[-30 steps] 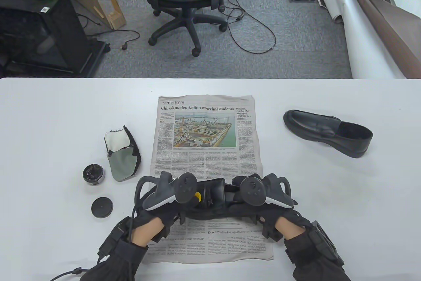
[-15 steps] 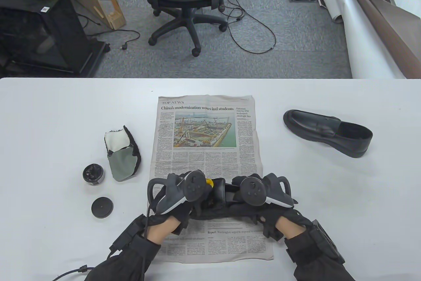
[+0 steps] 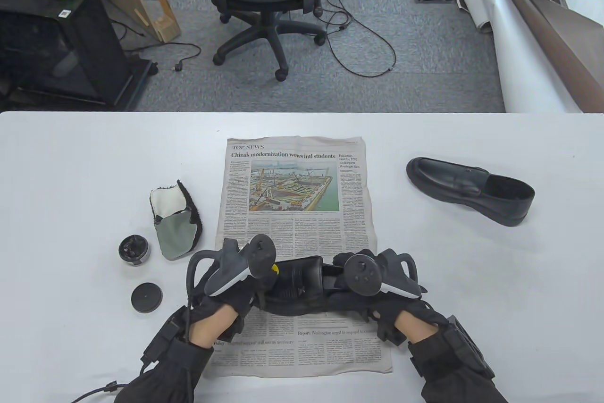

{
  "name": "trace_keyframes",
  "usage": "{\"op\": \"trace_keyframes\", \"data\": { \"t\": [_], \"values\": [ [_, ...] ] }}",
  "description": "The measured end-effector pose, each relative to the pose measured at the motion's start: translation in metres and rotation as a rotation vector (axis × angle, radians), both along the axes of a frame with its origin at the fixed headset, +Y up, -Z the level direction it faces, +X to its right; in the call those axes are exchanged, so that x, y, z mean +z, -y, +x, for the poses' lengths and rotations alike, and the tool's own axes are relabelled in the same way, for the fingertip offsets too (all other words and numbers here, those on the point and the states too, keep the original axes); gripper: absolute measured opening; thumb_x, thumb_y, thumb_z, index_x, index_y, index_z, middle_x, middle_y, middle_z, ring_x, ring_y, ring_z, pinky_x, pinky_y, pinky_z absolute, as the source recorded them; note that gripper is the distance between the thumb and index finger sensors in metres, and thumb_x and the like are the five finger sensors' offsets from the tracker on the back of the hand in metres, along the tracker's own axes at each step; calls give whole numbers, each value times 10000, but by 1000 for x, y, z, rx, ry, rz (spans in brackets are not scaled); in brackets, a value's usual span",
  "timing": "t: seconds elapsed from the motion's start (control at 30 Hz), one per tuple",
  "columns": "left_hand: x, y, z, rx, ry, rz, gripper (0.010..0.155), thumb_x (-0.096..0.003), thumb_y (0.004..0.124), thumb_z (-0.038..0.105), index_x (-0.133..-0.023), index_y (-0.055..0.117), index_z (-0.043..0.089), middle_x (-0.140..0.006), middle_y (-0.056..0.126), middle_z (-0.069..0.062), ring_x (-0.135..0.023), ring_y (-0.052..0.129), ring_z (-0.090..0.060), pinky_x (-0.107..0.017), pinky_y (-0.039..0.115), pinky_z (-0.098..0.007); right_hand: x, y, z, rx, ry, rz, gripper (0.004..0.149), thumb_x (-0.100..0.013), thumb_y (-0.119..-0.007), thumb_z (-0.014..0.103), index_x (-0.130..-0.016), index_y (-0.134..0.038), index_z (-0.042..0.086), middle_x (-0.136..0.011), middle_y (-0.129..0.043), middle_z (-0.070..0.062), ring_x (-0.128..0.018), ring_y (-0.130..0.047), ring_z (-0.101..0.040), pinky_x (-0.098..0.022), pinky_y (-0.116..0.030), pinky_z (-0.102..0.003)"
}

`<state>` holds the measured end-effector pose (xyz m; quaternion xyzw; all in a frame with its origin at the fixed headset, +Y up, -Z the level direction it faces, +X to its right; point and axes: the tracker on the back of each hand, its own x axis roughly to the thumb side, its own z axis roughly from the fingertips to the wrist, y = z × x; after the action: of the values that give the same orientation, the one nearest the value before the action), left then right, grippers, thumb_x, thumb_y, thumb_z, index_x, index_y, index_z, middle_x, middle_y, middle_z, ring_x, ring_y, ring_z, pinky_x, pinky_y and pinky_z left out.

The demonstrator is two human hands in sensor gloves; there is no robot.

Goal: Dip and apply built-in sponge shoe polish on shoes

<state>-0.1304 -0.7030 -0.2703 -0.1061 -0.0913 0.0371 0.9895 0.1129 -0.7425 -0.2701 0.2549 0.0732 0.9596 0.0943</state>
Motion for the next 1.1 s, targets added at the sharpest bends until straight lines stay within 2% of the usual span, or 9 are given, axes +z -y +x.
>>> {"op": "trace_keyframes", "data": {
  "t": [0.13,0.37,0.5,0.6,0.8,1.1],
  "values": [
    [8,1,11,90,74,-41,491,-392,946,504,-787,874,221,-613,1061,-36,-335,1099,-25,-515,913,-398,0,0,0,-5,-7,-2,437,-316,-827,591,-616,-971,308,-988,-624,52,-848,-746,-304,-692,-665,-530],
    [20,-2,32,148,112,107,488,-378,954,523,-765,894,233,-587,1082,-17,-307,1113,-4,-500,937,-375,0,0,0,-1,-3,8,437,-314,-826,592,-614,-970,309,-988,-626,52,-846,-749,-305,-690,-665,-532],
    [16,-4,38,209,83,190,490,-377,953,518,-766,895,226,-586,1083,-21,-306,1115,-8,-496,937,-377,0,0,0,-7,-10,3,437,-314,-827,591,-614,-971,308,-988,-625,50,-846,-747,-305,-691,-663,-532],
    [11,-4,41,215,49,212,491,-377,955,513,-768,894,222,-585,1082,-22,-305,1113,-9,-495,938,-378,0,0,0,-8,-12,8,436,-316,-826,591,-613,-972,307,-987,-627,50,-845,-749,-305,-690,-666,-531],
    [3,-2,39,129,-15,247,487,-379,955,518,-757,901,216,-556,1083,-28,-276,1101,-7,-487,937,-379,0,0,0,-7,-18,7,437,-317,-825,592,-613,-973,307,-987,-627,46,-844,-750,-305,-689,-665,-533],
    [-7,5,13,30,-106,176,481,-379,967,515,-751,910,214,-546,1076,-40,-270,1086,-28,-497,918,-391,0,0,0,-4,-16,11,438,-316,-825,592,-614,-971,307,-986,-629,48,-844,-751,-307,-689,-664,-536]
  ]
}}
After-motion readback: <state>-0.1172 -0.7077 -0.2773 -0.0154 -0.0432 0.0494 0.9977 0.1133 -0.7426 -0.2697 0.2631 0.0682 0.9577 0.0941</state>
